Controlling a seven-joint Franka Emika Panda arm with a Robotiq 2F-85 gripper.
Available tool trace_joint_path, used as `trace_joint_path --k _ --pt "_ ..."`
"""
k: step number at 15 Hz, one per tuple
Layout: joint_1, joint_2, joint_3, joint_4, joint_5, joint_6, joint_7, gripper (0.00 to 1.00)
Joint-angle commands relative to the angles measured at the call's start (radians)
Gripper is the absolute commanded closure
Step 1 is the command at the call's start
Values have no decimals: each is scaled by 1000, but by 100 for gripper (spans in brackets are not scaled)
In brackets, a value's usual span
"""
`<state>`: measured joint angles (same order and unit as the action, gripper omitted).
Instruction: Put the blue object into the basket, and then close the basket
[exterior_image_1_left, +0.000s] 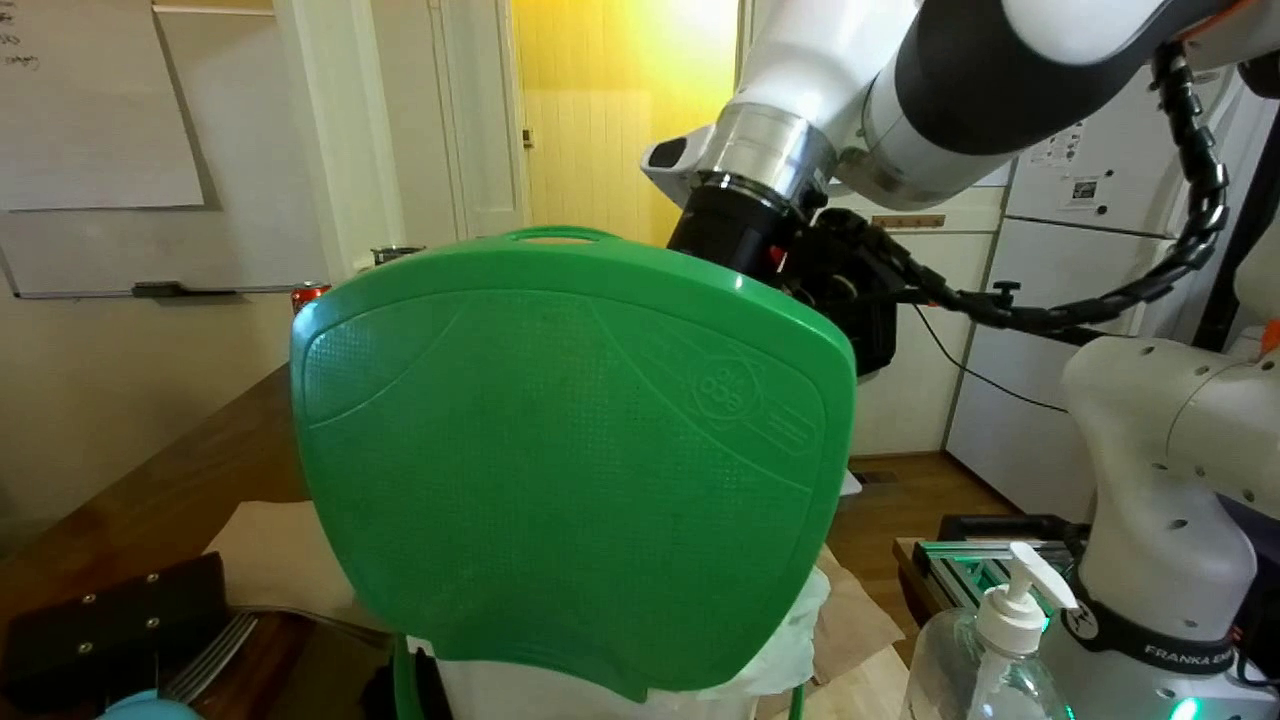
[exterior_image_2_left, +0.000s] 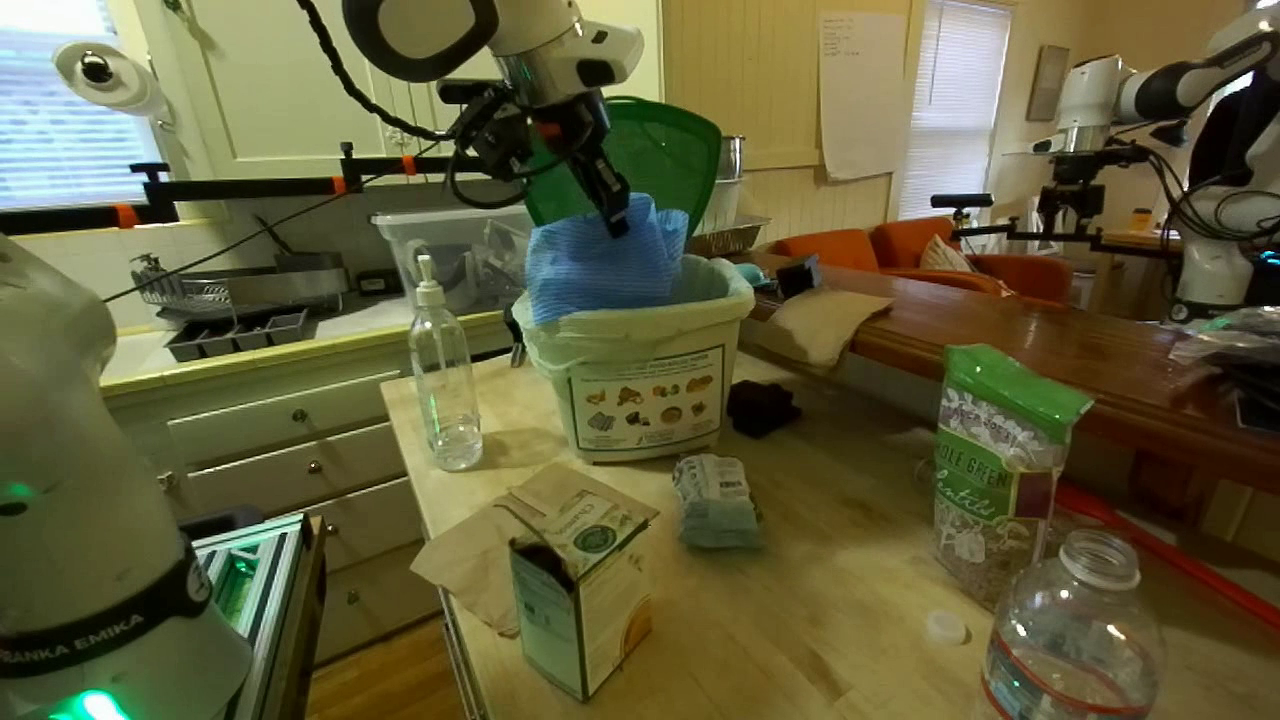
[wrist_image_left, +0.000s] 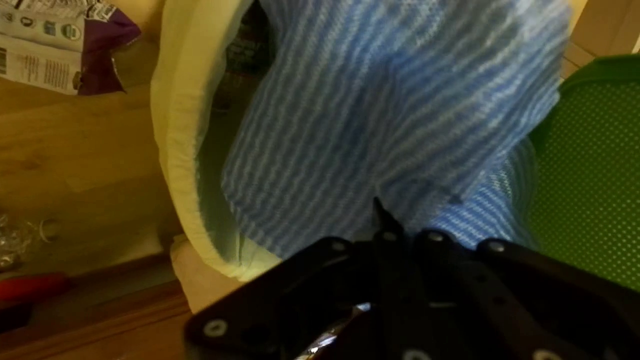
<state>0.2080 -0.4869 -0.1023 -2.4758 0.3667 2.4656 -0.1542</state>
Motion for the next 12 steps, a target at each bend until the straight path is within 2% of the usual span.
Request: trace_joint_path --k 1,8,12 --pt "5 66 -7 -5 38 -9 -54 99" --pt "-35 199 35 6 -5 42 -32 99" --pt "-84 271 81 6 -81 152 37 99"
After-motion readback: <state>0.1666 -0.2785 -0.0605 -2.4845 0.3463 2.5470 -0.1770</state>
